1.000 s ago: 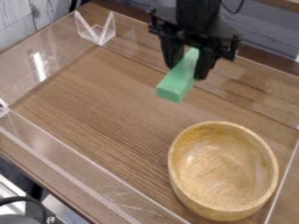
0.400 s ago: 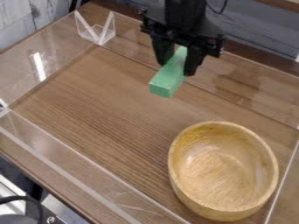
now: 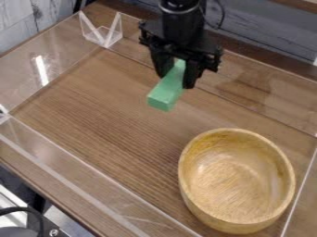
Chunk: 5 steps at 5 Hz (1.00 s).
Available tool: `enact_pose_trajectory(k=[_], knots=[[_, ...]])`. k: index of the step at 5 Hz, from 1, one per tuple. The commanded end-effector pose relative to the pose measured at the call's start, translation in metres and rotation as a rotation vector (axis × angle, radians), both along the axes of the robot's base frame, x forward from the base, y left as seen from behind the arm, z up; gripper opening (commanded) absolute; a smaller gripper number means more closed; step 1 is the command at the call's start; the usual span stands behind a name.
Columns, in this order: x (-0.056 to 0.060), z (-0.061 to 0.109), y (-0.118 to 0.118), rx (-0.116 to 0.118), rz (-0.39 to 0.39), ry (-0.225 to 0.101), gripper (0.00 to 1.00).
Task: Remove the green block from inside the brown bowl and put it on the table
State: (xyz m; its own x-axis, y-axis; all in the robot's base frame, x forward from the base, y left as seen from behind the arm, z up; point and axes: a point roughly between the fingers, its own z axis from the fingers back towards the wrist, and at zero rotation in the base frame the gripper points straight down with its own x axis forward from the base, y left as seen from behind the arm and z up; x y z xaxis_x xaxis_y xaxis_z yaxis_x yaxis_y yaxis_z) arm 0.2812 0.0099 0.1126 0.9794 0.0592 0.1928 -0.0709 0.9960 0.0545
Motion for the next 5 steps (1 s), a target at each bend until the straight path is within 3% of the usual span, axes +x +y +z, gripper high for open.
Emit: enact_pose_trajectory(k=[1,5], knots=[[0.004,0.003,0.007,0.009,0.001,-0.044,0.0],[0.007,-0.019,0.013,0.016,-0.017,-0.079,0.0]])
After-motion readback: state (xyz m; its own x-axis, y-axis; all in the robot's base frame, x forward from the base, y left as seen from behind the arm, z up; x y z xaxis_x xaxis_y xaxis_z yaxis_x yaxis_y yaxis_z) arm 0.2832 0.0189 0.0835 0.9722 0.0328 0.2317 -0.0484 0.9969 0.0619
